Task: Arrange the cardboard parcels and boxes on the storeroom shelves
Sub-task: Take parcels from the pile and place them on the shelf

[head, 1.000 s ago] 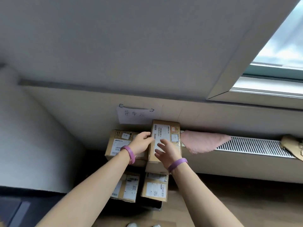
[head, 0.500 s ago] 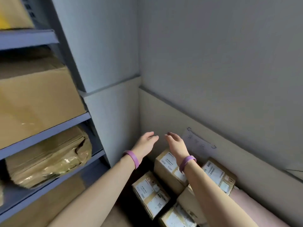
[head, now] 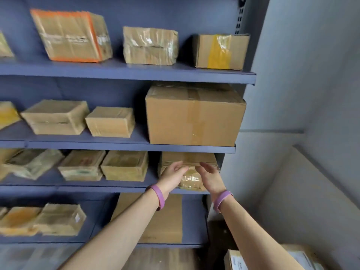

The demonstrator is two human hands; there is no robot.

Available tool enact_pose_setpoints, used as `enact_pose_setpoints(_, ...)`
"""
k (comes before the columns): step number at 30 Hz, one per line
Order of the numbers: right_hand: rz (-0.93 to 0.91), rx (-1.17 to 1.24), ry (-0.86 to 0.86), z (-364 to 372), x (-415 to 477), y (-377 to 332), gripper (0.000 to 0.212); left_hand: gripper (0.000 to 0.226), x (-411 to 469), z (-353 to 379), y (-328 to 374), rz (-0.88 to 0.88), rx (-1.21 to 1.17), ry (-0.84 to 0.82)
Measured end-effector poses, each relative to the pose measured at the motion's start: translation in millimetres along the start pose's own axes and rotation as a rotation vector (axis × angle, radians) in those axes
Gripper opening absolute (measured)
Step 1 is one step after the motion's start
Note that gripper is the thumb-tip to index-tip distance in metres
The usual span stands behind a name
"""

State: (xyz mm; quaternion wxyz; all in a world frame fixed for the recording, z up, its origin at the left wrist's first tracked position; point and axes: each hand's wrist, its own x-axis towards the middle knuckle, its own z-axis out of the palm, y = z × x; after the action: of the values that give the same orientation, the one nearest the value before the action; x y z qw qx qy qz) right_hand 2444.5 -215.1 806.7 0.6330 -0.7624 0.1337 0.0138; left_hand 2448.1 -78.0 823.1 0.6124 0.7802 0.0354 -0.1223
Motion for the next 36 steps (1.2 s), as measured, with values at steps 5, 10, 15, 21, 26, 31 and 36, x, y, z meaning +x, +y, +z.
enact_pose_setpoints(5, -0.079, -0.038, -0.191, 114.6, -10.0, -33.5, 0.043, 0.047, -23.9, -107.5, -23.3, -0.026, -0.049, 0.184)
enact_pose_setpoints(10, -0.125, -0.079, -0.389, 238.4, -42.5, -63.7, 0.045, 0.042, -65.0, -231.0, -58.0, -0.045, -0.134, 0.401)
enact_pose_setpoints(15, -0.182, -0.127, -0.568, 372.1, -89.8, -90.3, 0.043, 0.035, -117.9, -355.7, -92.9, -0.073, -0.225, 0.600)
enact_pose_setpoints(21, -0.258, -0.113, -0.756, 525.4, -145.8, -103.4, 0.042, 0.027, -183.7, -487.3, -134.6, -0.113, -0.274, 0.822)
enact_pose_setpoints(26, -0.262, -0.086, -0.912, 627.8, -183.1, -104.2, 0.026, 0.036, -237.2, -565.1, -166.2, -0.154, -0.316, 0.990)
enact_pose_setpoints(31, -0.261, -0.139, -1.039, 704.5, -215.9, -109.0, 0.038, 0.012, -271.9, -615.4, -190.5, -0.170, -0.357, 1.085)
enact_pose_setpoints(36, -0.268, -0.176, -1.151, 786.6, -227.2, -104.6, 0.037, 0.038, -284.1, -667.3, -216.1, -0.206, -0.379, 1.194)
